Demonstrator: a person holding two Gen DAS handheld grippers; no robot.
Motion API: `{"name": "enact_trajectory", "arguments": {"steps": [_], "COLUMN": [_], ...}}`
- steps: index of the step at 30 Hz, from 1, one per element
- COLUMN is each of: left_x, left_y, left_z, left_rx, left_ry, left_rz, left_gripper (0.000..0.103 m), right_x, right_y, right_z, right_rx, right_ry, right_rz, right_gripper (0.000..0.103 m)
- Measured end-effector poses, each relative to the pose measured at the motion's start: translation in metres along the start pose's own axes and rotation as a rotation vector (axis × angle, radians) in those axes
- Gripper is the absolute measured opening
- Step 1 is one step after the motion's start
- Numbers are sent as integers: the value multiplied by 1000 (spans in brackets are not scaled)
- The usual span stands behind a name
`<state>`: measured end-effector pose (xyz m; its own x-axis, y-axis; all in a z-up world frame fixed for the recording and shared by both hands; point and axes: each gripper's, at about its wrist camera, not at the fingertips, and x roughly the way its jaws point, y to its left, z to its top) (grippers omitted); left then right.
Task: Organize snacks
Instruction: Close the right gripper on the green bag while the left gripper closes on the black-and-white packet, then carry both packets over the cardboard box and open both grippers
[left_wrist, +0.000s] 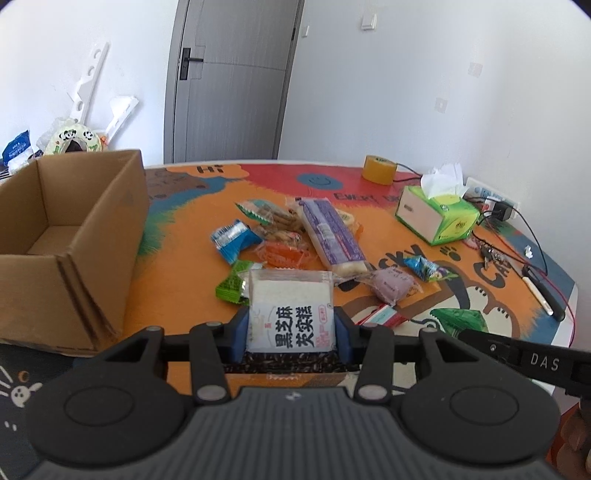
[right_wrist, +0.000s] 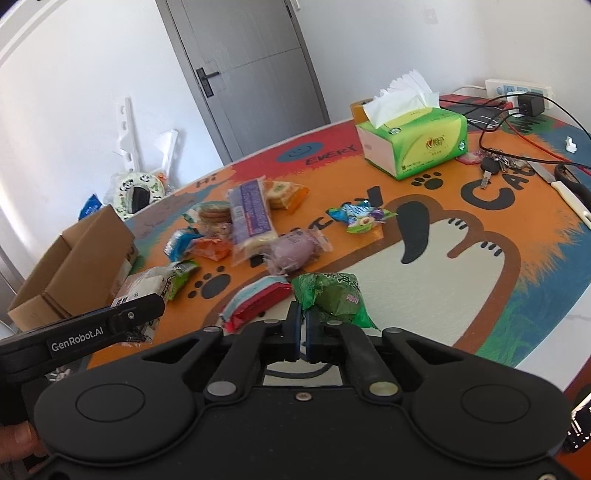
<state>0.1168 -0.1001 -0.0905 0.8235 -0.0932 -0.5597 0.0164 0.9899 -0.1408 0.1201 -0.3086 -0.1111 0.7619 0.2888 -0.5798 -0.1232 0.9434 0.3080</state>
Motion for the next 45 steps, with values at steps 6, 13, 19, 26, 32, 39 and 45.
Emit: {"name": "enact_trajectory", "arguments": {"steps": [6,13,19,26,32,39,45], "left_x": [-23,-48,-67,-86,-91,-89,-80], "left_y": [10,30,46,67,93,124,149], "left_z": [12,27,39,49,53,54,55], "left_rx": [-16,-30,-32,-61,-97,-135,-170], "left_ry": [-58,-120,-173,-223,-232,-227,-202], "left_rz": [27,49,77,125,170,212,241], "left_gripper": [45,45,45,45,45,45,45], "right_x": [-9,-5,-7,-8,-4,10,27], "right_y": [13,44,74,109,138,170,195], "right_z": [7,16,26,38,45,49,48], "right_rx": [-3,-44,-70,-110,-138,-165,-186], "right_ry": [-22,-37,-73,-99,-102,-88,-60], "right_rz": [70,123,171,256,315,358,387], "right_gripper": [3,3,3,3,3,3,3]}}
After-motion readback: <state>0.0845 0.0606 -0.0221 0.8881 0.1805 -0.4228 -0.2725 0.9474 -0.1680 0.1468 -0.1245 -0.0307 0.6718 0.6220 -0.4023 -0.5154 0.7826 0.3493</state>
